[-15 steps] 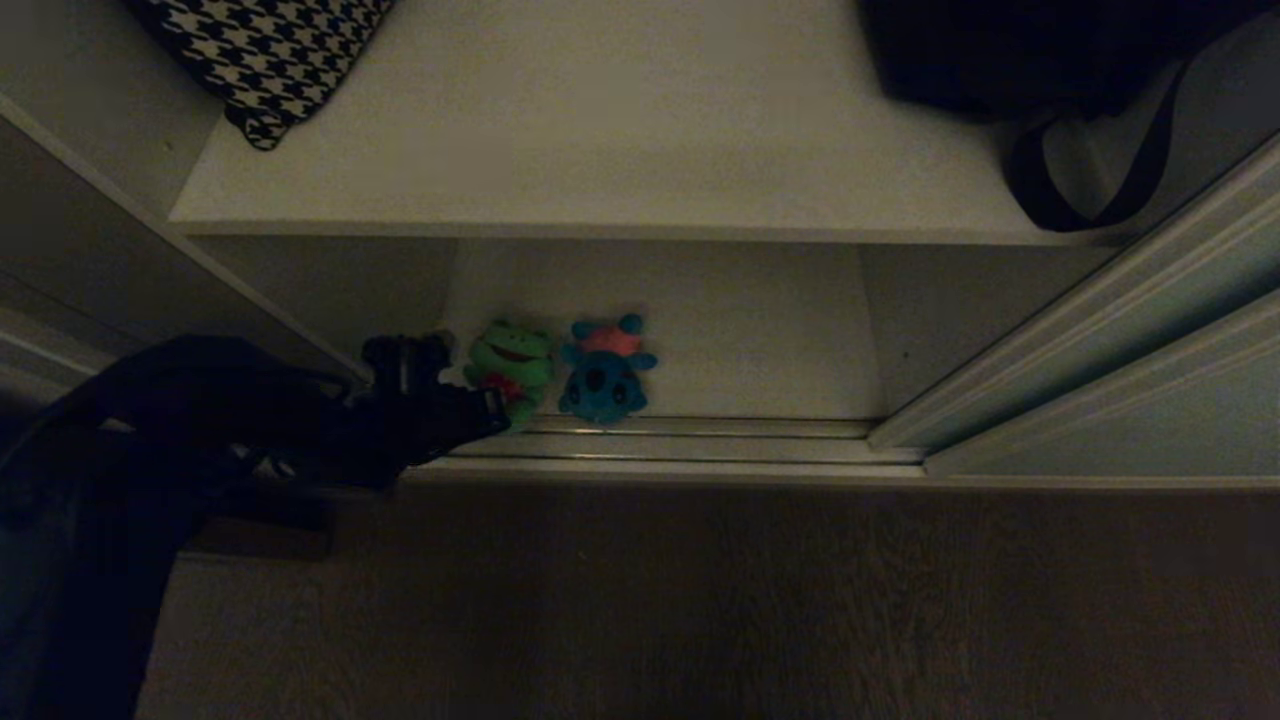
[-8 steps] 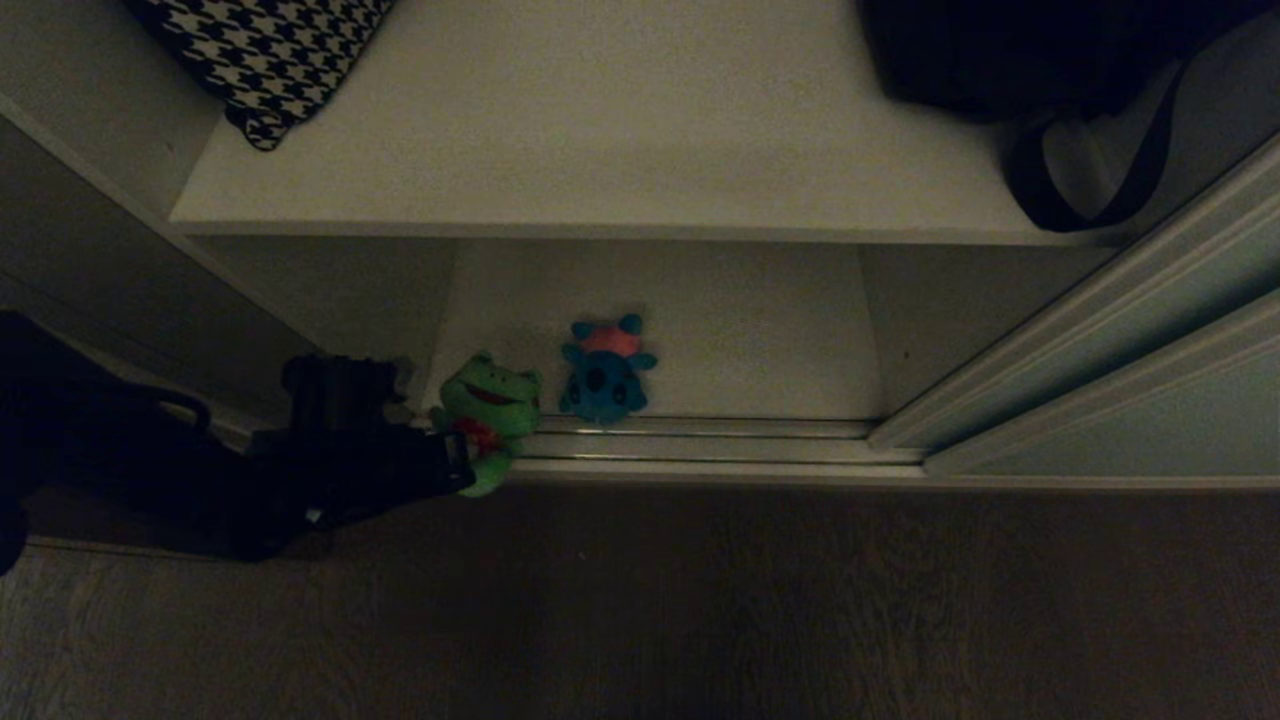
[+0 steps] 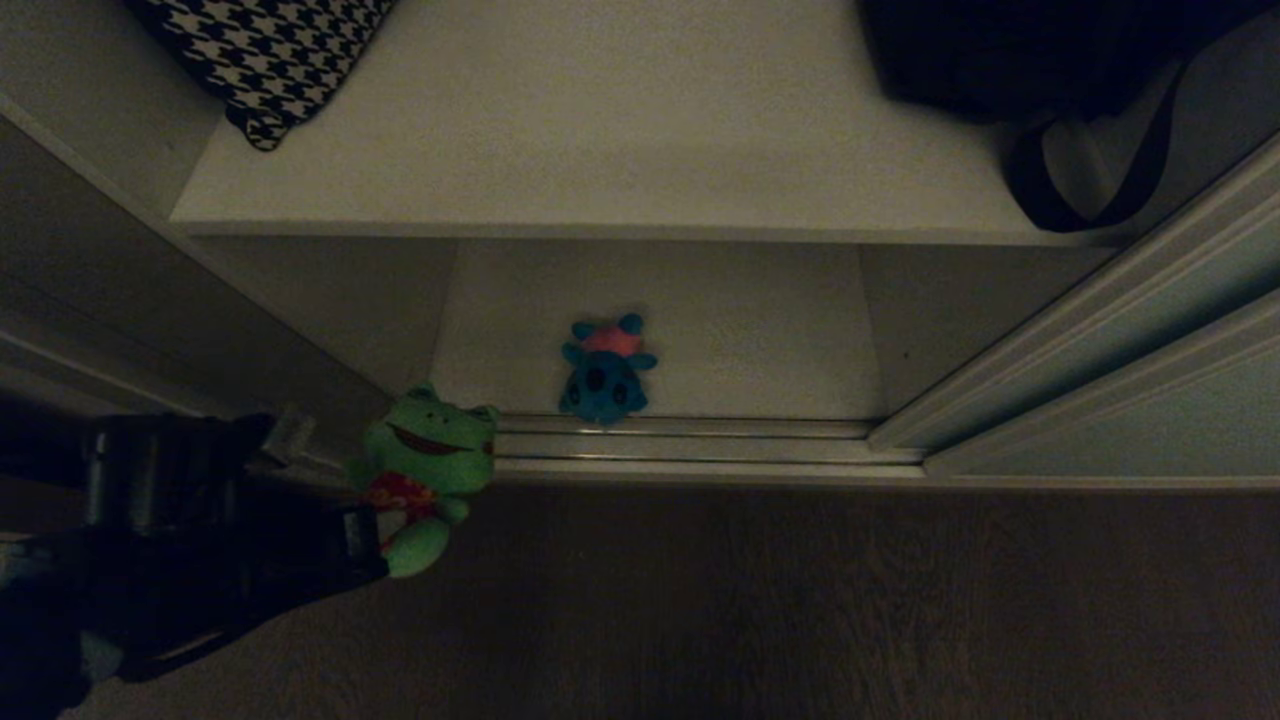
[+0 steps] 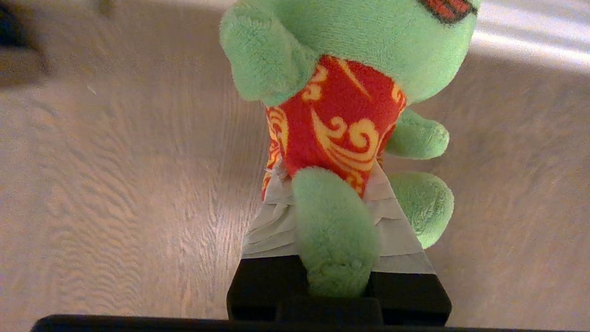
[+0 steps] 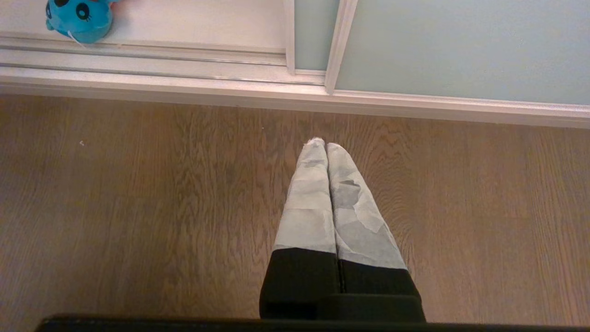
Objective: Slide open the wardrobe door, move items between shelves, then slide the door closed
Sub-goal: Place the green doll on the higher shelf
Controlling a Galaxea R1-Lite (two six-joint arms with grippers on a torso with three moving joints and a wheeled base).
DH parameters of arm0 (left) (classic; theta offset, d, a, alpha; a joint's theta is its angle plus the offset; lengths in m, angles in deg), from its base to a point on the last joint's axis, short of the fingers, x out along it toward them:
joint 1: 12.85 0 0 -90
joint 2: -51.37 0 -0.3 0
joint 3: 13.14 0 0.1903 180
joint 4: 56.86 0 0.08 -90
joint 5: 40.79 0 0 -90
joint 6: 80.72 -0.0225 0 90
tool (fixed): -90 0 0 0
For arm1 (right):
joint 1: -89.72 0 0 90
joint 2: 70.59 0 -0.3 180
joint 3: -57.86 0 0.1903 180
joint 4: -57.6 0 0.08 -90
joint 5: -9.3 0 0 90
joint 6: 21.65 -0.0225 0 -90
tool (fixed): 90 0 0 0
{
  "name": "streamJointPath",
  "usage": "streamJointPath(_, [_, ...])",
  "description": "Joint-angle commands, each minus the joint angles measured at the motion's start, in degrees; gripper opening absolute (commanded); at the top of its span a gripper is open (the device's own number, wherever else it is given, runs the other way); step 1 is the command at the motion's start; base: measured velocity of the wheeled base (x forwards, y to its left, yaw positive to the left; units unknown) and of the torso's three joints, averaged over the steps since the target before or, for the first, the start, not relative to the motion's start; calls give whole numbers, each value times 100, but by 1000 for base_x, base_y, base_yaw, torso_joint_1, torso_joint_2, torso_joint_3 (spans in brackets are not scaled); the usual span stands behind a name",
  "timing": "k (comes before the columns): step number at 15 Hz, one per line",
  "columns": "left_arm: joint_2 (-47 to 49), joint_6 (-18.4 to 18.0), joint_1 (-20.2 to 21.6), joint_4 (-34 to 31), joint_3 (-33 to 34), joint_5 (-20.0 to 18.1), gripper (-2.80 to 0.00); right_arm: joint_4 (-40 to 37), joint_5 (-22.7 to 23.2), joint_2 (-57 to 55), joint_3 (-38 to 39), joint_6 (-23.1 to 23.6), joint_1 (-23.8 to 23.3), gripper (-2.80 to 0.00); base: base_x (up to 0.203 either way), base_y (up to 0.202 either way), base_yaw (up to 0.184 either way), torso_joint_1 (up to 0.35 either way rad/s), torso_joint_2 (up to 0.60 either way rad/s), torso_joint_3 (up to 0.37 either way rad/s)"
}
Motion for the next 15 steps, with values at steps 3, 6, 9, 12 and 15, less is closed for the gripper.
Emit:
streamJointPath(3, [-2252, -26, -153, -1806, -187, 38, -280, 4, 3, -7, -4, 0, 0, -280, 0, 0, 0, 0, 0, 0])
streamJointPath(6, [-3553, -17, -313, -4534, -814, 13, -280, 4, 3, -7, 4, 0, 0, -280, 0, 0, 0, 0, 0, 0])
streamJointPath(9, [-4370, 6, -362, -6279, -1650, 14, -280, 4, 3, -7, 3, 0, 0, -280, 0, 0, 0, 0, 0, 0])
streamJointPath(12, [-4637, -21, -369, -7135, -2796, -44, -280, 4, 3, -7, -4, 0, -7, -280, 0, 0, 0, 0, 0, 0])
streamJointPath(15, [-4299, -74, -371, -7200, -4235, -114, -280, 4, 2, -7, -4, 0, 0, -280, 0, 0, 0, 0, 0, 0])
